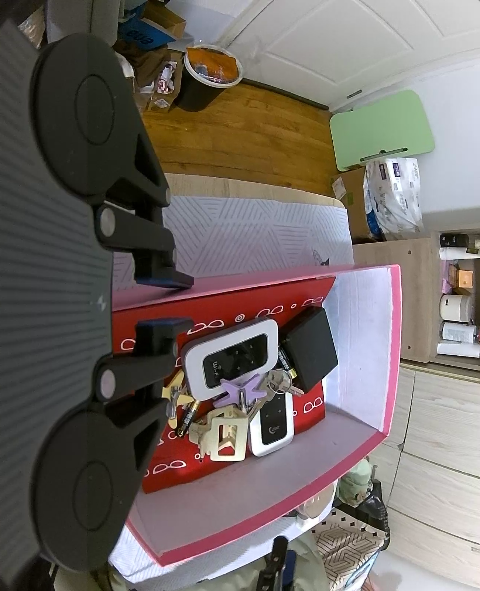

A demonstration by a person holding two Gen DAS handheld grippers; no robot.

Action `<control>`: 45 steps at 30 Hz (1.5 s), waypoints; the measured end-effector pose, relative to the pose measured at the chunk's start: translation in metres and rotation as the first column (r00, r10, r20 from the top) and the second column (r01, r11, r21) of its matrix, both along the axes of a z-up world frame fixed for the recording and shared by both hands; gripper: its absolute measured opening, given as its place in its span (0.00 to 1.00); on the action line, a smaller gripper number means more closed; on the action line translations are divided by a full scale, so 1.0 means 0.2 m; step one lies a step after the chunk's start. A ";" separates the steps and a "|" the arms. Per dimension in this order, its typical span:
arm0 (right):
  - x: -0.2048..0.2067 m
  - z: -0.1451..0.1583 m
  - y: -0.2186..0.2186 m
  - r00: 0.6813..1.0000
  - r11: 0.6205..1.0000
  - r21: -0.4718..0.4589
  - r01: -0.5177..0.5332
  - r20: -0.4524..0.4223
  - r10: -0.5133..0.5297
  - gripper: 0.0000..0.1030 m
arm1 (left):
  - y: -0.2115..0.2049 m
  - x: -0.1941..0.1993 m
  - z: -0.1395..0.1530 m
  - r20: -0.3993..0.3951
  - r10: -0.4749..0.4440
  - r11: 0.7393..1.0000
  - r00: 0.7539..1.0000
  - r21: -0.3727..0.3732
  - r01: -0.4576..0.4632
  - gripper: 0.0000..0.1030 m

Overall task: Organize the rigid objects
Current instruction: 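Grasp the beige round power bank with the right gripper, then carry the beige power bank into the pink box and release it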

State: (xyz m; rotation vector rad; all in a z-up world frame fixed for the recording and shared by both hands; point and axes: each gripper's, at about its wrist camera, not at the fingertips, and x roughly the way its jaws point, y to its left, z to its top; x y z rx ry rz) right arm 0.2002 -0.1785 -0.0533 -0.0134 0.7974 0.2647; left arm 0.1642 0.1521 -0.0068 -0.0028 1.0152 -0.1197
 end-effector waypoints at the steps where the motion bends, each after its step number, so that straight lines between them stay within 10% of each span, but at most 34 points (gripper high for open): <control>1: 0.02 -0.01 0.00 1.000 1.000 -0.010 -0.004 0.006 0.004 0.72 | 0.00 0.00 0.00 -0.002 -0.002 1.000 1.000 0.006 0.002 0.14; 13: 0.27 -0.08 0.08 0.991 0.975 -0.222 -0.012 0.129 0.041 0.73 | -0.02 0.00 0.01 -0.008 -0.010 1.000 1.000 0.027 0.011 0.14; 28: 0.47 -0.22 0.10 0.992 0.974 -0.190 -0.122 0.007 0.126 0.83 | -0.01 0.01 0.01 -0.015 -0.011 1.000 1.000 0.013 0.011 0.14; 45: 0.07 0.12 0.22 0.946 0.975 0.003 -0.221 0.245 0.214 0.75 | -0.01 0.01 0.00 -0.016 0.020 1.000 1.000 0.003 -0.020 0.14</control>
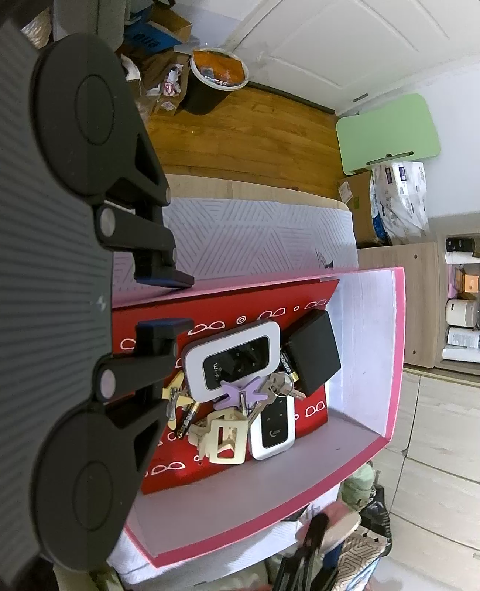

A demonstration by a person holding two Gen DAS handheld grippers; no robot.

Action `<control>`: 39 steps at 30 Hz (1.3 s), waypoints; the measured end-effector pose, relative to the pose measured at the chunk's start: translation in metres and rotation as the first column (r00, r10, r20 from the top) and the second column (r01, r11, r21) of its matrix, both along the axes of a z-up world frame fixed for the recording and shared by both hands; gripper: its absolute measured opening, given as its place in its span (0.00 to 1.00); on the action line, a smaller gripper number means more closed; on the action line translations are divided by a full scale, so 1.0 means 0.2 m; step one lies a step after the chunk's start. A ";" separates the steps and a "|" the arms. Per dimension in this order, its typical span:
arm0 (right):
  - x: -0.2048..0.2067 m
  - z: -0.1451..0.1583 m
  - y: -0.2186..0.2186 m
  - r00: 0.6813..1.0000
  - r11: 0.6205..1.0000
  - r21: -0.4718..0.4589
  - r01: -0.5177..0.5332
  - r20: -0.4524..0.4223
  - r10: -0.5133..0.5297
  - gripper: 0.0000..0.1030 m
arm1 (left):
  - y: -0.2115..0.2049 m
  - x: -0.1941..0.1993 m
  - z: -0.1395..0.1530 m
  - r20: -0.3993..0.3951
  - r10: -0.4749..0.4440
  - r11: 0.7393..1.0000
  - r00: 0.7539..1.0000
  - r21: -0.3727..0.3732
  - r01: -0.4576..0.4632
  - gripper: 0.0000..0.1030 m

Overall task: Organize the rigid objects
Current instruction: 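Carry the beige power bank into the pink box and release it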

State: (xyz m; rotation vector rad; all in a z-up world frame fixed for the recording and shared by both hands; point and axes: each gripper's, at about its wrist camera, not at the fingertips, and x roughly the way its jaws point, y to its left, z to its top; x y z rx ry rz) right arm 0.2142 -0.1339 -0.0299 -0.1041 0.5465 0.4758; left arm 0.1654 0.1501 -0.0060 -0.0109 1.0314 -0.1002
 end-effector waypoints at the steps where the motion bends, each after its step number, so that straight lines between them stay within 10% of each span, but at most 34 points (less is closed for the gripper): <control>1: -0.03 0.04 0.02 1.000 1.000 0.018 -0.020 0.010 0.020 0.75 | 0.00 0.00 0.00 0.004 0.001 1.000 1.000 0.001 -0.001 0.14; 7: -0.19 0.17 0.15 0.984 0.982 0.072 -0.176 0.040 0.173 0.76 | 0.01 -0.01 0.00 0.010 0.005 1.000 1.000 -0.006 -0.005 0.15; 15: -0.18 0.22 0.35 0.904 0.875 0.335 -0.349 -0.128 0.409 0.76 | 0.03 -0.01 0.00 0.011 0.002 1.000 1.000 -0.028 -0.001 0.15; 28: -0.11 -0.01 0.86 0.783 0.920 0.098 -0.381 -0.494 0.377 0.76 | 0.07 0.00 0.00 0.007 0.022 0.996 1.000 -0.086 -0.021 0.15; 39: -0.06 -0.11 0.98 0.710 0.922 0.208 -0.328 -0.589 0.386 0.76 | 0.08 0.00 -0.01 0.005 0.027 0.994 1.000 -0.105 -0.026 0.15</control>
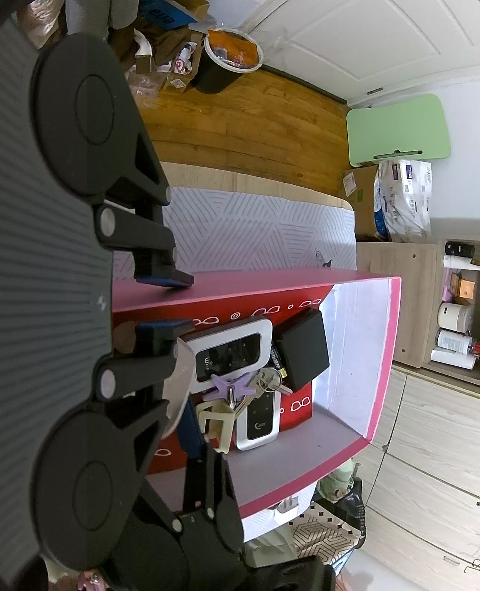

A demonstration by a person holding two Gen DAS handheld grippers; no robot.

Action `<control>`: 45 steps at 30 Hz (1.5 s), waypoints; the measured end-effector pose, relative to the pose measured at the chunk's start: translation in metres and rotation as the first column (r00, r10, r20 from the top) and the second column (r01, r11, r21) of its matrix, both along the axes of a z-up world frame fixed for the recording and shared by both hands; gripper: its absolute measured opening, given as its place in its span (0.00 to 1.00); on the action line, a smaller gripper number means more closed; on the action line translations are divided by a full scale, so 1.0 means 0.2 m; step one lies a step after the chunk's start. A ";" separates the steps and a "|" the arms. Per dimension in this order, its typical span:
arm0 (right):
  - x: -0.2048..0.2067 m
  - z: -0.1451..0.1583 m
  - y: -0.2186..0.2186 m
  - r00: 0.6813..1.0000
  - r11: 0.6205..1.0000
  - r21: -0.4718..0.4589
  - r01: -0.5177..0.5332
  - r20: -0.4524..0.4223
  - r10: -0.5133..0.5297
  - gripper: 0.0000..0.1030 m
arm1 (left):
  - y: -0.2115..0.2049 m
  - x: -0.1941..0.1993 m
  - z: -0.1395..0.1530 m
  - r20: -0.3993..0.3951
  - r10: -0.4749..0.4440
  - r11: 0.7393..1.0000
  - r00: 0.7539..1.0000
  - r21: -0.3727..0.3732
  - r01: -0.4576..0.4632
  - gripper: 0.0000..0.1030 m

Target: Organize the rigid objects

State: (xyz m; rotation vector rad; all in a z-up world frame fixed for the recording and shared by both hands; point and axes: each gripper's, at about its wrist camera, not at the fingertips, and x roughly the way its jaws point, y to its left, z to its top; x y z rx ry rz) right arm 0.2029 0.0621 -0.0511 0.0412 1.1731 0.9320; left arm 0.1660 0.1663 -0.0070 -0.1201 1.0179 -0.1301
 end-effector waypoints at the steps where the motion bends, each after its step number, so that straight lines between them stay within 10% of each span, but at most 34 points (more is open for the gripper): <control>1: 0.00 0.00 0.00 1.000 1.000 0.002 0.000 -0.004 0.000 0.77 | 0.00 0.00 0.00 0.000 0.000 1.000 1.000 -0.002 0.000 0.15; 14: -0.05 0.18 -0.26 0.985 0.990 0.088 0.110 0.122 -0.120 0.79 | 0.00 0.01 0.01 0.002 0.000 1.000 1.000 0.004 0.000 0.15; 23: -0.08 0.31 -0.80 0.870 0.916 0.092 0.389 0.290 -0.399 0.79 | -0.02 0.01 0.01 0.006 0.001 1.000 1.000 0.018 -0.001 0.15; 31: -0.11 0.17 -1.15 0.742 0.804 0.001 0.595 0.383 -0.550 0.79 | -0.03 0.00 0.00 0.002 0.002 0.999 1.000 0.036 -0.002 0.15; 45: 0.12 -0.16 -1.24 0.733 0.780 -0.137 0.611 0.471 -0.491 0.79 | -0.04 0.01 0.00 -0.004 0.004 0.999 1.000 0.046 -0.004 0.15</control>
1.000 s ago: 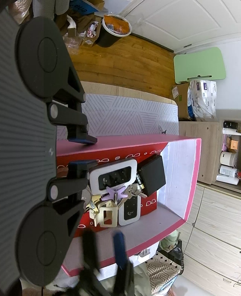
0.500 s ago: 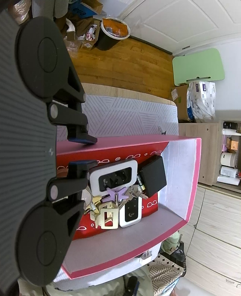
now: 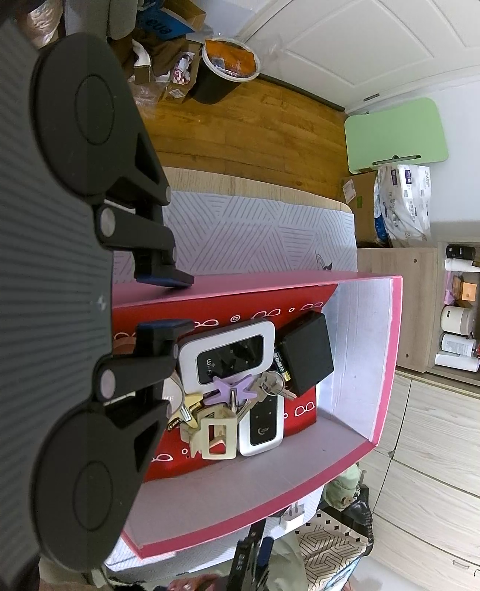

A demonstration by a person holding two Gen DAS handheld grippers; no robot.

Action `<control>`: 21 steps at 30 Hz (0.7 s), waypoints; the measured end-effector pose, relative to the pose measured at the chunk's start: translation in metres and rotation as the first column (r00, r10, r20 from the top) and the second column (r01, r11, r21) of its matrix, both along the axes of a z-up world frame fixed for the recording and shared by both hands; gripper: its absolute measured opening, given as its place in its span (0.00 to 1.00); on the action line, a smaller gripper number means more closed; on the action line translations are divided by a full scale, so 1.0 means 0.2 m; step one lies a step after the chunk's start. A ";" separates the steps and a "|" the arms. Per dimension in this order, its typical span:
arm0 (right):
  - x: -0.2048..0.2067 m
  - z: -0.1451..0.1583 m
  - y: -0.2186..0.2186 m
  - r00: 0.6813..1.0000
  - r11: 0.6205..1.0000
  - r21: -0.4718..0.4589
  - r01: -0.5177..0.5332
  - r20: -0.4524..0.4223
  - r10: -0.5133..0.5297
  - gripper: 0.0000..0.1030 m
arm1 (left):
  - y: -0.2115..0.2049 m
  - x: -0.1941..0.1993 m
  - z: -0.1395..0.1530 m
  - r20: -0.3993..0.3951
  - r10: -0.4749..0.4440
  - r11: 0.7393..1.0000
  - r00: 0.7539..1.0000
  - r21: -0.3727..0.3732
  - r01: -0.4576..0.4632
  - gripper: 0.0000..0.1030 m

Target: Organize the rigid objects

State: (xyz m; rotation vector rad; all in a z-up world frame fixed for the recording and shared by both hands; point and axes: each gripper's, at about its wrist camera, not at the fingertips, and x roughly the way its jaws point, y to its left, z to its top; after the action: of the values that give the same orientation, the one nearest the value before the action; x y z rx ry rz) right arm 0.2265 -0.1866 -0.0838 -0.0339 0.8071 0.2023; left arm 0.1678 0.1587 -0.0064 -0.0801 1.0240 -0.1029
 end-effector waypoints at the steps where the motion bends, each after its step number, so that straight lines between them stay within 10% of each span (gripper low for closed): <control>1: 0.03 -0.02 -0.01 1.000 1.000 0.000 -0.007 -0.004 0.007 0.79 | 0.00 0.00 0.00 0.000 0.000 1.000 1.000 0.000 0.000 0.15; 21: 0.14 -0.16 0.04 0.998 0.999 0.011 -0.034 0.053 0.033 0.92 | 0.00 0.00 0.00 -0.001 -0.001 1.000 1.000 -0.001 0.001 0.15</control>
State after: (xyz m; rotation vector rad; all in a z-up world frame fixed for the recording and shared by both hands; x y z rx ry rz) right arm 0.2555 -0.1791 -0.1155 -0.0410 0.7531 0.2369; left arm 0.1674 0.1591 -0.0071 -0.0807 1.0252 -0.1038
